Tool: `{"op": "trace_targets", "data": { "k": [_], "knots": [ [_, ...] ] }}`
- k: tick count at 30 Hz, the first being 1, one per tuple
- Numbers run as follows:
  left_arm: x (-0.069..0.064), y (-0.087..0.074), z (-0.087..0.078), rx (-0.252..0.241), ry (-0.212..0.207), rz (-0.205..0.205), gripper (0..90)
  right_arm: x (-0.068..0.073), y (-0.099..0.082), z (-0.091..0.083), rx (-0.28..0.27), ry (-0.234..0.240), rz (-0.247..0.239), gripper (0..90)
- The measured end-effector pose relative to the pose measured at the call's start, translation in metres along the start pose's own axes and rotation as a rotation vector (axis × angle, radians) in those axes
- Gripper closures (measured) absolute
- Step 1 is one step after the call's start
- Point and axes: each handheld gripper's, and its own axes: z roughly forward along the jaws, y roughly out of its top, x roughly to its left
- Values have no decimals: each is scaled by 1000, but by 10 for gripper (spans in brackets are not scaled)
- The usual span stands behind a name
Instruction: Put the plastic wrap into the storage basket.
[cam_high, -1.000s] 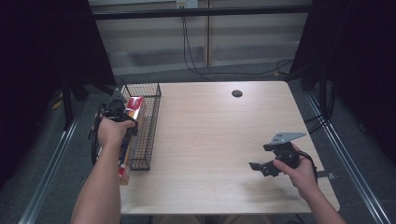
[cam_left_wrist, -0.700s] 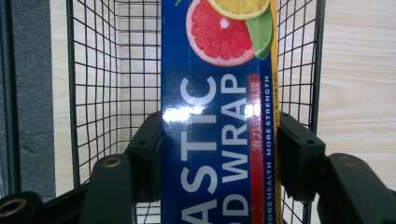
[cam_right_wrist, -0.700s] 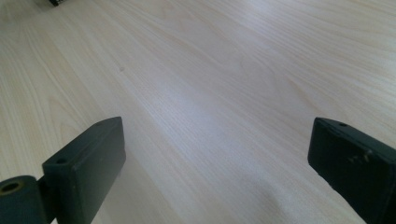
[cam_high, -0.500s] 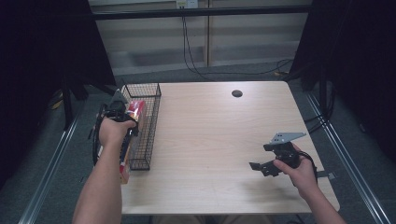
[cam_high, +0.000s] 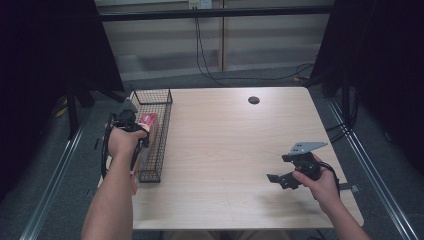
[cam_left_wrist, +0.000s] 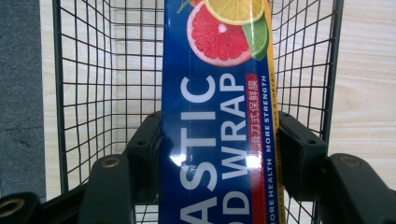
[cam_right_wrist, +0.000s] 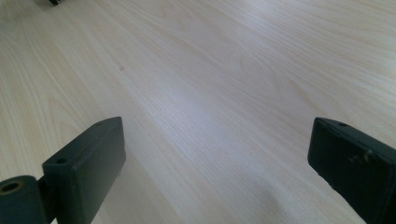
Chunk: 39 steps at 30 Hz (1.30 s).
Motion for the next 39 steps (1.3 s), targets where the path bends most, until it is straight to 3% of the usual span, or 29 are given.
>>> {"op": "trace_targets", "data": {
  "k": [18, 29, 32, 33, 36, 39],
  "knots": [
    [4, -2, 1, -19, -15, -30, 405, 0, 0, 0, -4, 3, -1, 40],
    [8, -4, -2, -34, -43, -12, 382, 1, 0, 0, -6, 4, 3, 40],
    [9, -5, -5, -49, -53, -18, 353, 1, 0, -1, -5, 2, 2, 40],
    [11, -4, -7, -51, -48, 4, 330, 1, 0, -1, -6, 2, 2, 40],
    [10, -5, -9, -70, -73, -11, 282, 1, 0, -1, -5, 1, 1, 40],
    [11, -5, -13, -73, -86, 1, 255, 1, 0, -1, -5, 1, 2, 40]
  ]
}}
